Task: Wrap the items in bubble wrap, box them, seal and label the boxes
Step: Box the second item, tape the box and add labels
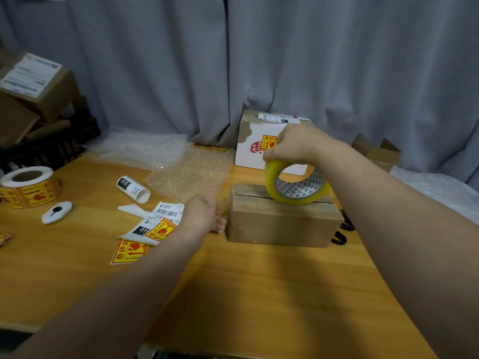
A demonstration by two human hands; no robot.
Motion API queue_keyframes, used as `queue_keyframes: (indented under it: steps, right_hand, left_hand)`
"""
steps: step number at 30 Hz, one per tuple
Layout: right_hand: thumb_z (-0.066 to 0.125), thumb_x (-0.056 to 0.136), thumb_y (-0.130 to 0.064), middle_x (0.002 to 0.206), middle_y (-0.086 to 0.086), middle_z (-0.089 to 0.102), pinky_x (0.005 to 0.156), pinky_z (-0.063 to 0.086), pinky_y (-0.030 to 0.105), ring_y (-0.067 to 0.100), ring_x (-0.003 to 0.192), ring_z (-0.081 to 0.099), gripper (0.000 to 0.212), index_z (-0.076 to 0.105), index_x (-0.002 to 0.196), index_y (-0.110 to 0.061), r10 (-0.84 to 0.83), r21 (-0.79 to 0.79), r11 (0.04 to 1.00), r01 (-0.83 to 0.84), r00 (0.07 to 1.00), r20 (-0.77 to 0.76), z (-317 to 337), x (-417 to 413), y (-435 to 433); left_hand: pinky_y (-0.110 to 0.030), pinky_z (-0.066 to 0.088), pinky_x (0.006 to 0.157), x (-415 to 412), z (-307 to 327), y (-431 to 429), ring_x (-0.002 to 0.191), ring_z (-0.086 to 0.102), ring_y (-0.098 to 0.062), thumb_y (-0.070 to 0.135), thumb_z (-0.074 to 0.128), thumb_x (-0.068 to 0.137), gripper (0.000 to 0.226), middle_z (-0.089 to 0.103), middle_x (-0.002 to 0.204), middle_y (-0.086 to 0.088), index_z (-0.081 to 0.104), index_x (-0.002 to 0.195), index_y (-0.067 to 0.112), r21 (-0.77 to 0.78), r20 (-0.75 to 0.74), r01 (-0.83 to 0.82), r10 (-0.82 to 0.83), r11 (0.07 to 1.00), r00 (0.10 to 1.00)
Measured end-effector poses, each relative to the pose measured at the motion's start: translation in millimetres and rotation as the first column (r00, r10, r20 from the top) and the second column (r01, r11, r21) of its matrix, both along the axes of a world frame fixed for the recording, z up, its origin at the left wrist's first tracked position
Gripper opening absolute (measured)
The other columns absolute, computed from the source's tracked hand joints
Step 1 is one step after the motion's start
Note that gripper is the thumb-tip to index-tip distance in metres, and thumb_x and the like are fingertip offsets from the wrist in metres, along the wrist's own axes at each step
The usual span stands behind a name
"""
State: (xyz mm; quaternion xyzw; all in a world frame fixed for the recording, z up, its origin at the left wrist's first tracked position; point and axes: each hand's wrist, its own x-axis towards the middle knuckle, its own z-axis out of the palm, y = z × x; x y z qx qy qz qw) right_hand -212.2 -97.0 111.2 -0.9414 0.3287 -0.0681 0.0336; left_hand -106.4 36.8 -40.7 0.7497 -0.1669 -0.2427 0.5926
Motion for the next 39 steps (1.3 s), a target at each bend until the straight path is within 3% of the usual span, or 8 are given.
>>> queue_keyframes:
  steps: [4, 9, 13, 18, 23, 27, 35, 39]
  right_hand:
    - [0.06, 0.082, -0.046, 0.062, 0.0, 0.047, 0.052, 0.031, 0.026, 0.014, 0.06, 0.044, 0.034, 0.051, 0.064, -0.018, 0.001, -0.008, 1.0, -0.001, 1.0, 0.008, -1, -1, 0]
    - [0.062, 0.081, -0.047, 0.06, 0.0, 0.047, 0.052, 0.033, 0.026, 0.014, 0.059, 0.045, 0.035, 0.052, 0.063, -0.018, 0.006, -0.012, 1.0, -0.006, 1.0, 0.027, -4, -1, -2]
    - [0.06, 0.081, -0.048, 0.059, 0.001, 0.046, 0.052, 0.033, 0.026, 0.016, 0.059, 0.046, 0.038, 0.054, 0.062, -0.016, 0.012, -0.019, 1.0, -0.011, 0.998, 0.058, -5, -2, -3]
    - [0.062, 0.08, -0.038, 0.067, 0.005, 0.052, 0.056, 0.037, 0.028, 0.019, 0.067, 0.049, 0.035, 0.068, 0.08, -0.004, 0.056, 0.063, 0.995, -0.072, 0.972, 0.23, -7, -8, -7]
    - [0.069, 0.08, -0.035, 0.074, 0.007, 0.052, 0.061, 0.038, 0.03, 0.015, 0.069, 0.047, 0.039, 0.066, 0.084, 0.004, -0.034, 0.27, 0.952, -0.144, 0.827, 0.561, -19, -29, -16]
    - [0.067, 0.083, -0.045, 0.078, 0.011, 0.05, 0.063, 0.041, 0.031, 0.017, 0.065, 0.049, 0.061, 0.061, 0.103, 0.012, -0.236, 0.55, 0.8, -0.24, 0.716, 0.656, -34, -48, -20]
    - [0.071, 0.078, -0.044, 0.067, 0.003, 0.051, 0.061, 0.036, 0.028, 0.015, 0.062, 0.048, 0.036, 0.055, 0.069, -0.014, -0.117, 0.377, 0.926, -0.016, 0.938, 0.326, 4, -61, -18]
    - [0.067, 0.08, -0.044, 0.059, 0.002, 0.039, 0.055, 0.03, 0.03, 0.016, 0.057, 0.039, 0.047, 0.042, 0.056, -0.012, -0.117, 0.278, 0.96, 0.041, 0.958, 0.263, -1, -51, -19]
  left_hand:
    - [-0.024, 0.044, 0.046, -1, 2, -6, 0.047, 0.052, -0.021, 0.014, 0.038, 0.097, 0.013, 0.058, 0.068, -0.011, 0.043, 0.087, 0.008, 0.307, 0.391, 0.07, -0.192, 0.949, 0.9]
    - [-0.027, 0.035, 0.052, 4, 8, -6, 0.064, 0.048, -0.017, 0.018, 0.056, 0.09, 0.015, 0.053, 0.079, -0.007, 0.045, 0.09, 0.008, 0.565, 0.417, 0.056, -0.343, 0.823, 0.842]
    - [-0.023, 0.038, 0.076, 4, 23, -7, 0.097, 0.051, -0.017, 0.025, 0.051, 0.095, 0.018, 0.05, 0.109, -0.002, 0.047, 0.107, 0.013, 0.062, 0.527, 0.058, -0.082, 0.996, 0.846]
    - [-0.032, 0.011, 0.116, -26, 22, -18, 0.143, 0.014, -0.009, 0.079, 0.019, 0.081, 0.083, 0.014, 0.157, 0.013, 0.013, 0.15, 0.033, -0.107, 0.182, 0.452, -0.43, 0.886, 0.884]
    - [-0.038, 0.019, 0.117, -1, 37, -18, 0.144, 0.014, -0.02, 0.068, 0.061, 0.066, 0.113, 0.007, 0.158, 0.001, 0.006, 0.151, 0.019, 0.477, 0.438, 0.502, -0.69, 0.722, 0.577]
    - [-0.034, 0.041, 0.103, 8, 43, -23, 0.121, 0.043, -0.016, 0.063, 0.077, 0.059, 0.102, 0.041, 0.136, 0.002, 0.034, 0.141, 0.019, 0.566, 0.502, 0.495, -0.752, 0.659, 0.428]
    - [-0.017, 0.042, 0.083, 36, 52, -4, 0.106, 0.049, -0.006, 0.05, 0.078, 0.066, 0.081, 0.047, 0.121, 0.011, 0.037, 0.133, 0.029, 0.563, 0.429, 0.555, -0.791, 0.612, 0.436]
    - [-0.027, 0.037, 0.1, 28, 60, -3, 0.121, 0.042, -0.012, 0.062, 0.066, 0.07, 0.092, 0.039, 0.139, 0.007, 0.026, 0.144, 0.024, 0.684, 0.418, 0.475, -0.831, 0.553, 0.366]
